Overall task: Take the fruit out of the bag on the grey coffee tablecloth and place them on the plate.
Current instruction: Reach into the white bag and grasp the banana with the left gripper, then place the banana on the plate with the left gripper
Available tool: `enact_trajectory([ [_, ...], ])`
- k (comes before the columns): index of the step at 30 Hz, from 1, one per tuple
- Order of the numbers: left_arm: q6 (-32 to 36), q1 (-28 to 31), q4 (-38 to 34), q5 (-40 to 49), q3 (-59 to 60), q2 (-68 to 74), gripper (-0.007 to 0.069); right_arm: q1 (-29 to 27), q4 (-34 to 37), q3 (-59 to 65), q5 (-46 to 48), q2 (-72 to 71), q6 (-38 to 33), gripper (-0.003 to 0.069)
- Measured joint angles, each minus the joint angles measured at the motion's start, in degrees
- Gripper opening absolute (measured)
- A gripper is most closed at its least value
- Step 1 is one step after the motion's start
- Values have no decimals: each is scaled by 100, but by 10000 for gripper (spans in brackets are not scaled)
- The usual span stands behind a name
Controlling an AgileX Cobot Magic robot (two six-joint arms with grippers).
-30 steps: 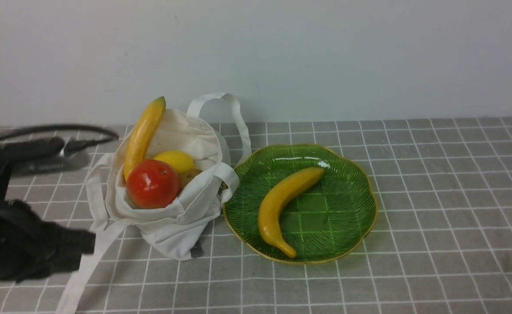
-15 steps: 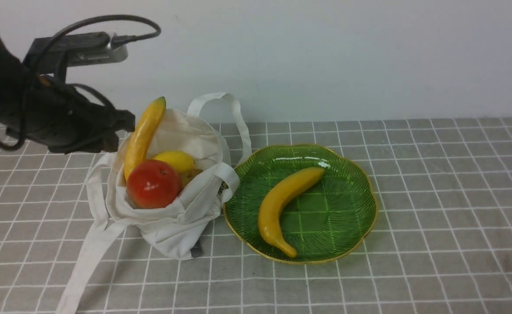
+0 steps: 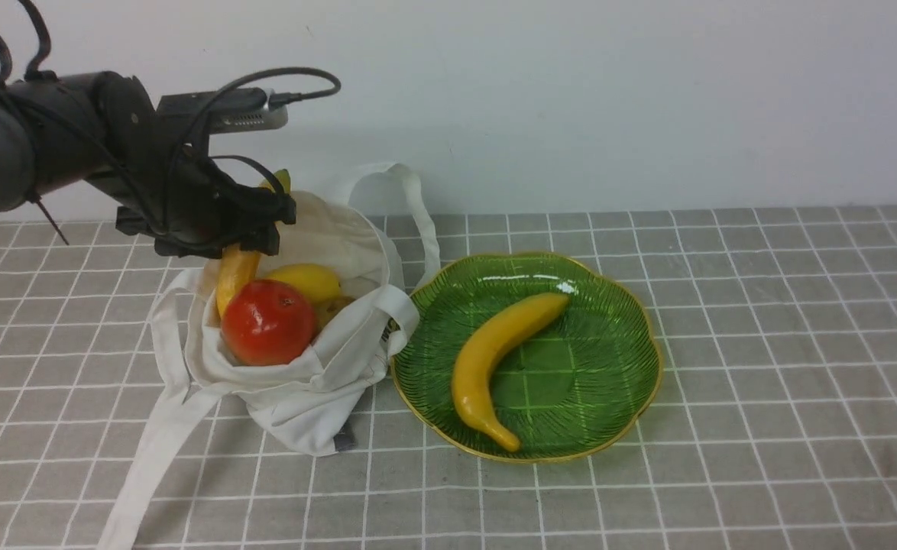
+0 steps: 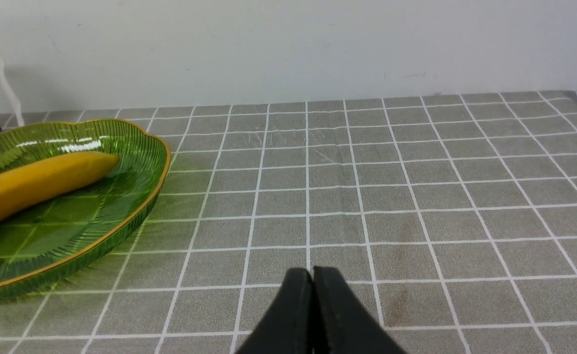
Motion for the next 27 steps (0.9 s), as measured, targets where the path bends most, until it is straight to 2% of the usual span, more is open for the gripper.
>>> enact_trajectory([
  [4, 6, 0, 0, -112, -2, 91, 419, 0, 0, 0, 0, 0, 0, -15],
  [9, 47, 0, 18, -98, -18, 79, 274, 0, 0, 0, 0, 0, 0, -15],
  [14, 47, 0, 275, 39, -18, -161, 276, 0, 0, 0, 0, 0, 0, -15],
  [24, -92, 0, 1727, 324, -18, -1468, 276, 0, 0, 0, 0, 0, 0, -15],
  [27, -208, 0, 1934, 372, -18, -1852, 276, 0, 0, 0, 0, 0, 0, -15],
])
